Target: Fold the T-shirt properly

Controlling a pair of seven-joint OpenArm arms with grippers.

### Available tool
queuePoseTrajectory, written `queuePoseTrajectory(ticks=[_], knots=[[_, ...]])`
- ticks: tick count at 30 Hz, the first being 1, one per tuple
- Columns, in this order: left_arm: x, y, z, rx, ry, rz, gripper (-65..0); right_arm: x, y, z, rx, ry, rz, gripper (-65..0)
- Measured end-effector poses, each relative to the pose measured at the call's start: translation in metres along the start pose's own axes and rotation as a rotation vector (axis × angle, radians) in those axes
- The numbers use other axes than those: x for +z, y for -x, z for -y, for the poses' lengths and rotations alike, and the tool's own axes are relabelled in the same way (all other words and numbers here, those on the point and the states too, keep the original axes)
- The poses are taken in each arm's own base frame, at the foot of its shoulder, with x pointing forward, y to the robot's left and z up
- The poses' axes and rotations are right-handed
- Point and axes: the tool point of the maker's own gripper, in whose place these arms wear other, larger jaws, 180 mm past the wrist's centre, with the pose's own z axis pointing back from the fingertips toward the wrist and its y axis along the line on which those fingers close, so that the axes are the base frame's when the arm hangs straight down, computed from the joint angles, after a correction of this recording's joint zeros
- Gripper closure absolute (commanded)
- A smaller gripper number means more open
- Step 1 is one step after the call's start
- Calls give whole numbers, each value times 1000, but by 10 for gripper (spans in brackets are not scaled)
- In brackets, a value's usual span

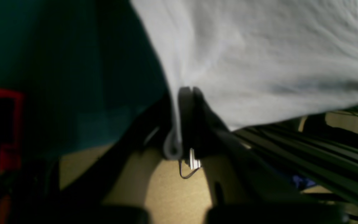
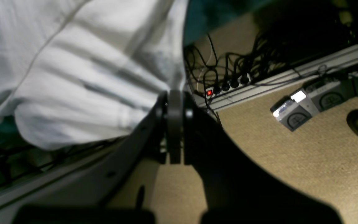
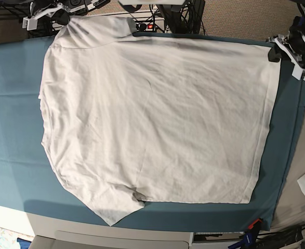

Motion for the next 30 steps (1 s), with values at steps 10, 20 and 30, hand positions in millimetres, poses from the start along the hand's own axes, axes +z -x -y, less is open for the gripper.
queuePoseTrajectory(ticks=[10,20,30], knots=[[4,30,6,36,3,-55,0,18,25,3,-28,-13,-62,0],[7,52,20,74,17,-83,0,25,35,7,-32,1,-98,0],[8,57,20,75,17,-103,0,52,5,22,-54,-3,-7,0]])
